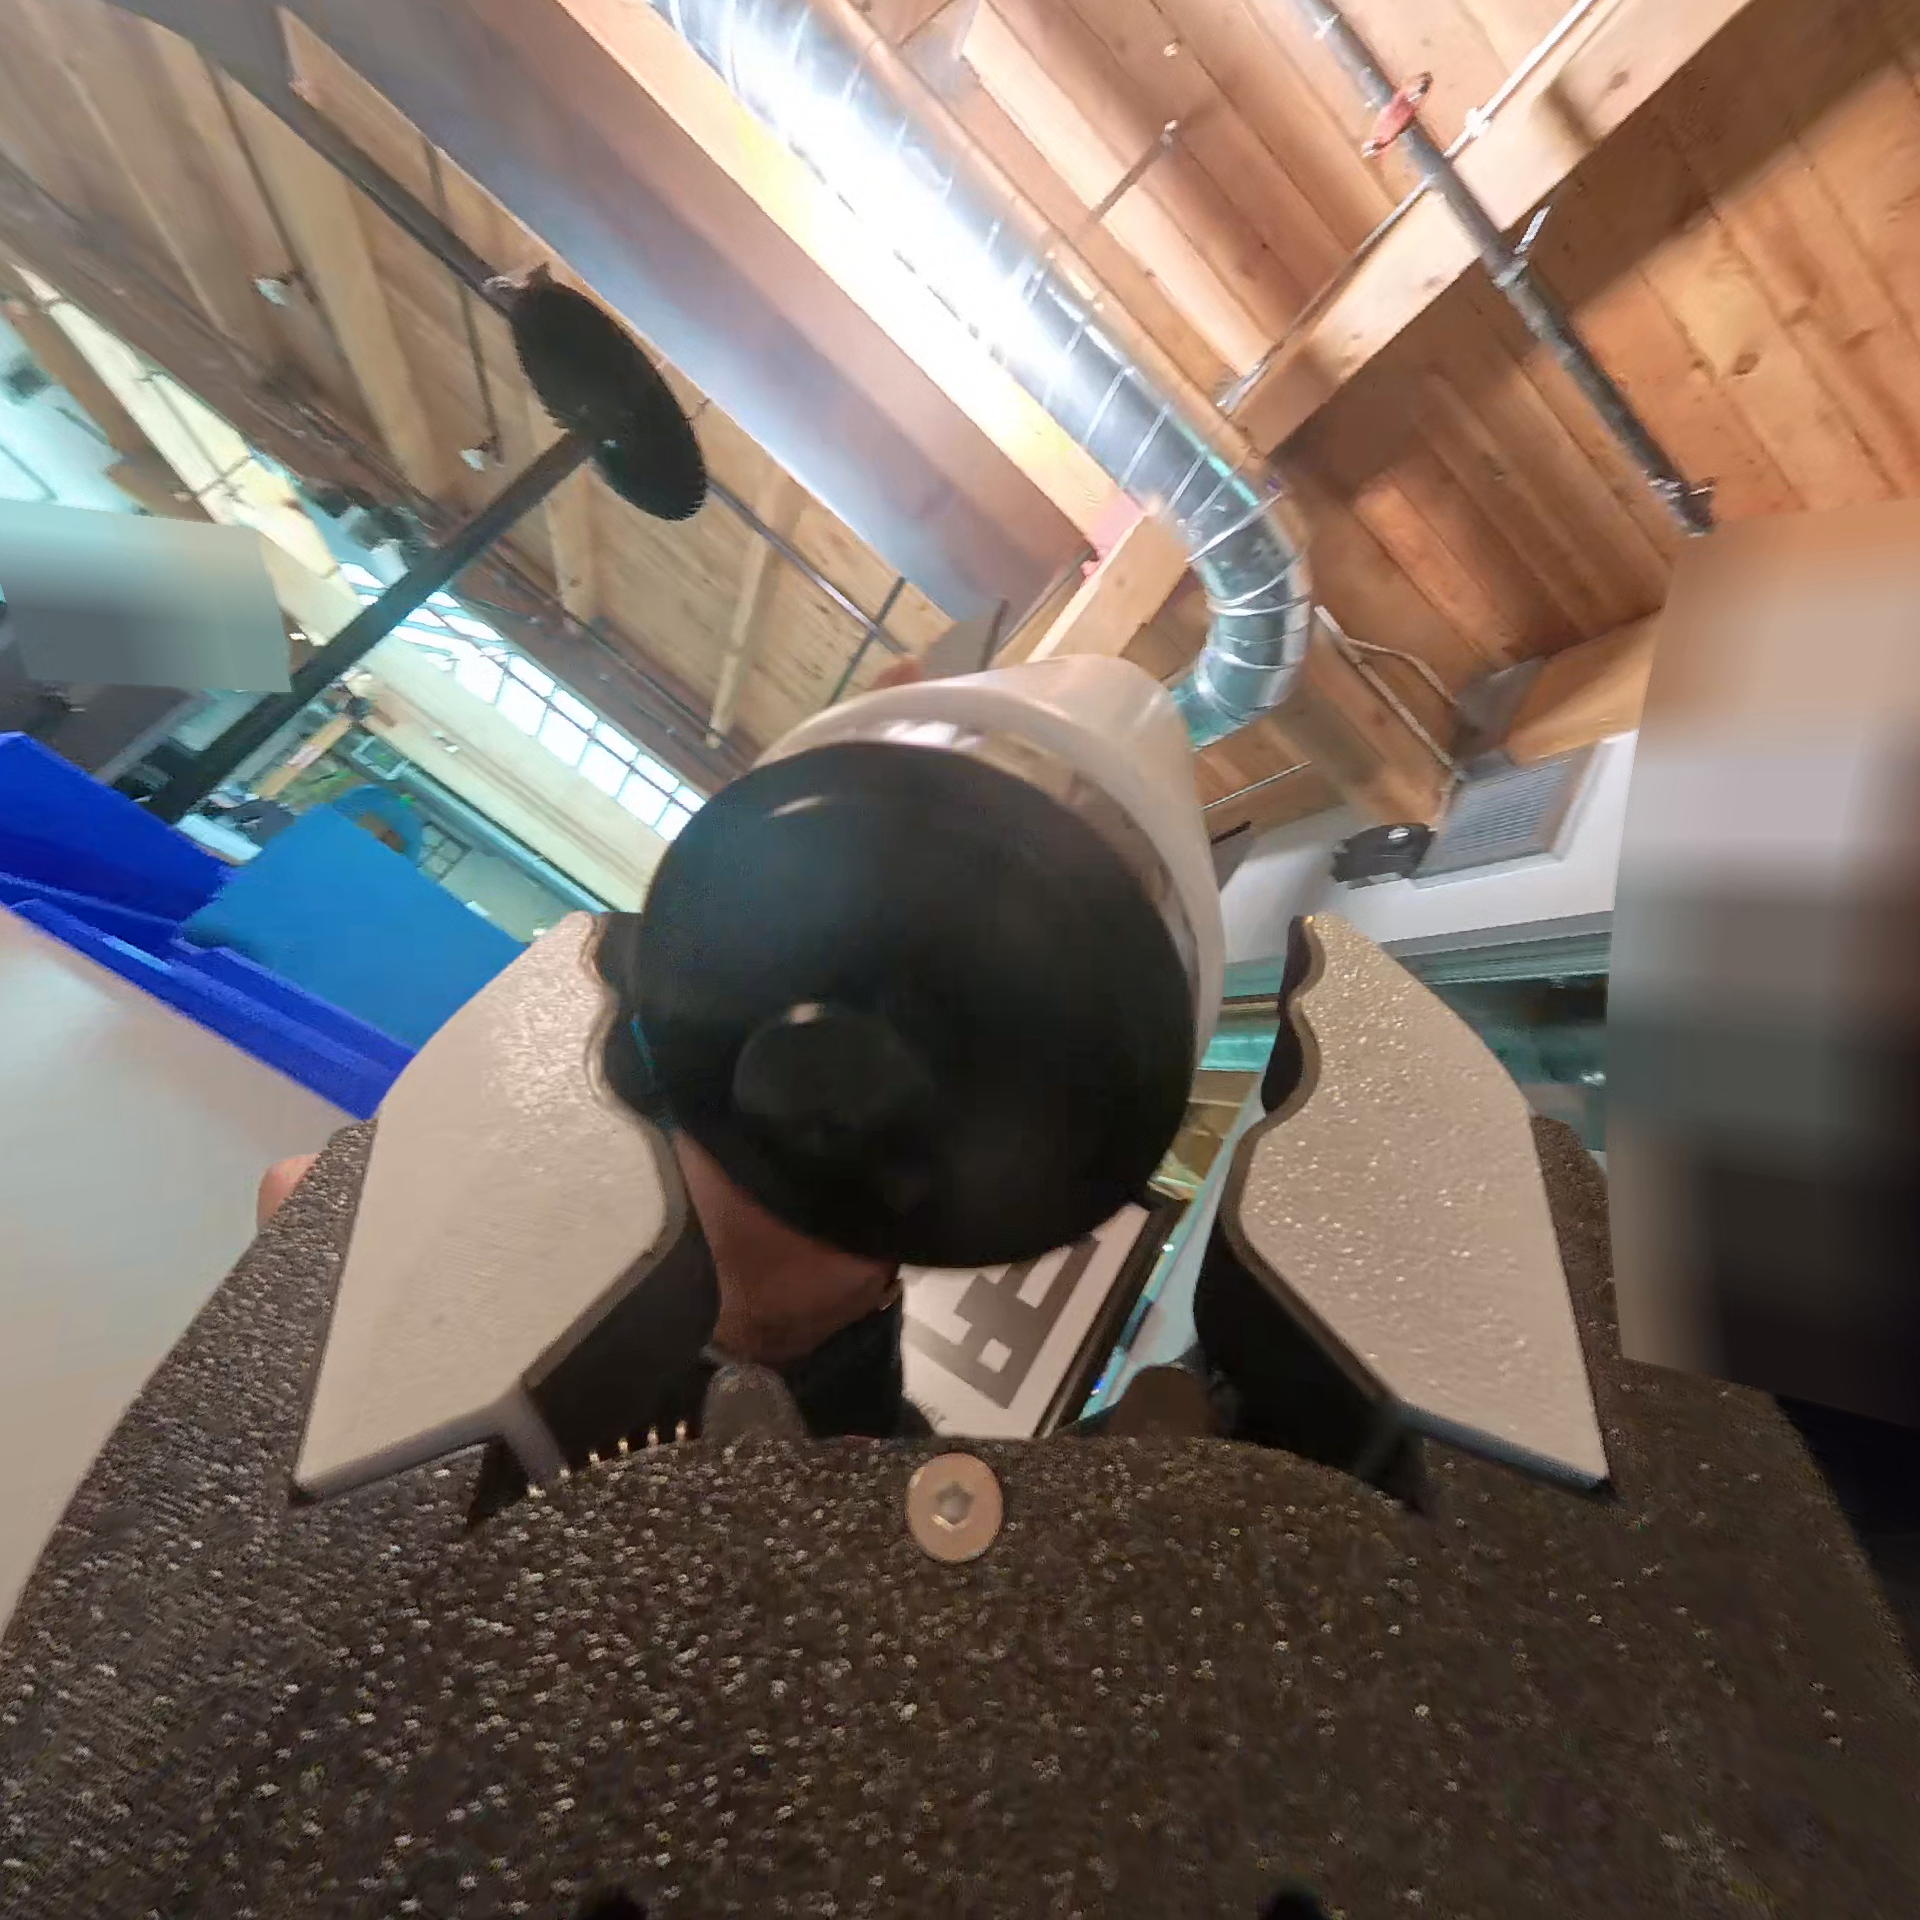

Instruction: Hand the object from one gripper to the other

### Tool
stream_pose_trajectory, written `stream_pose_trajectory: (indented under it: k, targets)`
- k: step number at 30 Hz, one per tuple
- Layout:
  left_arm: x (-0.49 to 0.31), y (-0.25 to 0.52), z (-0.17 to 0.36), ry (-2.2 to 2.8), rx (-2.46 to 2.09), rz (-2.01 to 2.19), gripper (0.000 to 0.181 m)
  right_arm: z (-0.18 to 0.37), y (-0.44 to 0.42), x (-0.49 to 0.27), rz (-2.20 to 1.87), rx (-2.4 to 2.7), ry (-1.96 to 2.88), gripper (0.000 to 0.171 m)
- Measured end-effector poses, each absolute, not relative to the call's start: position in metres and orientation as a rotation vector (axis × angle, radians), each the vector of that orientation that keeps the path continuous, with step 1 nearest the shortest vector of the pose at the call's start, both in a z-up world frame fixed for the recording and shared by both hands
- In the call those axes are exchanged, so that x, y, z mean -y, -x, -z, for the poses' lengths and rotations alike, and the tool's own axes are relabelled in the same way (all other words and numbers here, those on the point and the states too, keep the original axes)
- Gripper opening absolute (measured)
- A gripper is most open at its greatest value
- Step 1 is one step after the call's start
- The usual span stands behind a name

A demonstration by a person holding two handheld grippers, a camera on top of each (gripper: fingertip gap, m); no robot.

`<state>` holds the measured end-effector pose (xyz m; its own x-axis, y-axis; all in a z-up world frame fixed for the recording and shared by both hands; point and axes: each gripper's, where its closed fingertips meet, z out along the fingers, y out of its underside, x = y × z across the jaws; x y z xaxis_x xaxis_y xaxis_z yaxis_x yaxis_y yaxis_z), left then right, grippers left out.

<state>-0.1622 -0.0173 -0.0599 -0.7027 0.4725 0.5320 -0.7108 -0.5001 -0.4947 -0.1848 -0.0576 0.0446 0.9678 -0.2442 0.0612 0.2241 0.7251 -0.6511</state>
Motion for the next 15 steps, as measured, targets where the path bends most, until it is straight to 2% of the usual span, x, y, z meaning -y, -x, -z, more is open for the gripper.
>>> stream_pose_trajectory:
  k: [6, 15]
  targets:
    - [0.001, 0.145, 0.059, -0.536, 0.788, -2.211, 0.115, -0.031, 0.175, 0.037, 0.236, -0.045, 0.791, 0.096]
    - [-0.018, 0.117, 0.066, -0.607, 0.878, -2.257, 0.112, -0.004, 0.142, 0.025, 0.373, -0.152, 1.15, 0.093]
